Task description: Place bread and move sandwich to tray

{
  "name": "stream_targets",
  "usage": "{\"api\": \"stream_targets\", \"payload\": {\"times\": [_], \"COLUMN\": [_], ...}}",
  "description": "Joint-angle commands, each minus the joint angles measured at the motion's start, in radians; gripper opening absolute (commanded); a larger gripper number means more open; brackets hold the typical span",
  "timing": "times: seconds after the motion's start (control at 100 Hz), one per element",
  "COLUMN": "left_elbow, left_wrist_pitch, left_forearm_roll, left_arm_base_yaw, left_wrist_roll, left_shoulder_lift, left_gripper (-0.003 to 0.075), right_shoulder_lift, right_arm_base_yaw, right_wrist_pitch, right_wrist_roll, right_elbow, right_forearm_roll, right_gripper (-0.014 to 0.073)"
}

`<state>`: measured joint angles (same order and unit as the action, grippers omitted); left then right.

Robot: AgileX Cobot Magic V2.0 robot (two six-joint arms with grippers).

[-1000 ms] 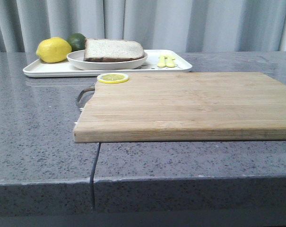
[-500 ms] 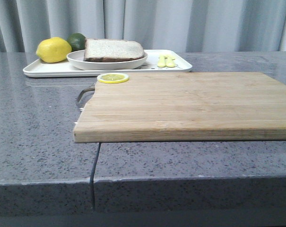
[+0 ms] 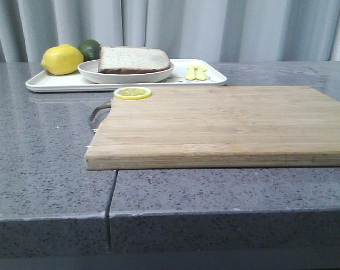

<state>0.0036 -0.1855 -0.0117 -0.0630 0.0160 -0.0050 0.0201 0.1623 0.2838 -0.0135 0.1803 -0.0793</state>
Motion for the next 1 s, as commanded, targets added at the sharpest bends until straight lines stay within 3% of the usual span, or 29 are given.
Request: {"api": "stream_targets", "payload": {"times": [0.0, 0.16, 0.39, 0.99], "left_elbow": [0.014, 0.014, 0.014, 0.014], "left_wrist_pitch": [0.074, 0.074, 0.074, 0.074], "left_forearm_roll": [0.001, 0.001, 0.001, 0.001], "left_arm_base_yaw": [0.003, 0.003, 0.003, 0.003], "left_wrist_roll": [-0.009, -0.009, -0.009, -0.009], "left_shoulder_lift": [-0.033, -0.033, -0.033, -0.033], "left_gripper": [-0.0019, -0.0019, -0.0019, -0.0019], "right_shoulder_lift": [-0.037, -0.05, -0.05, -0.05], "right_arm_base_yaw": [-0.052, -0.117, -0.12, -0.12], "right_wrist_pitch": [-0.124, -0.166, -0.284, -0.278], "right_wrist_roll": [-0.019, -0.065, -0.088, -0.088], "right_elbow": [-0.033, -0.116, -0.209, -0.208], "right_forearm_roll": [-0.016, -0.015, -0.015, -0.015], "right_gripper": [-0.0116, -0.0116, -0.0116, -0.0116]}}
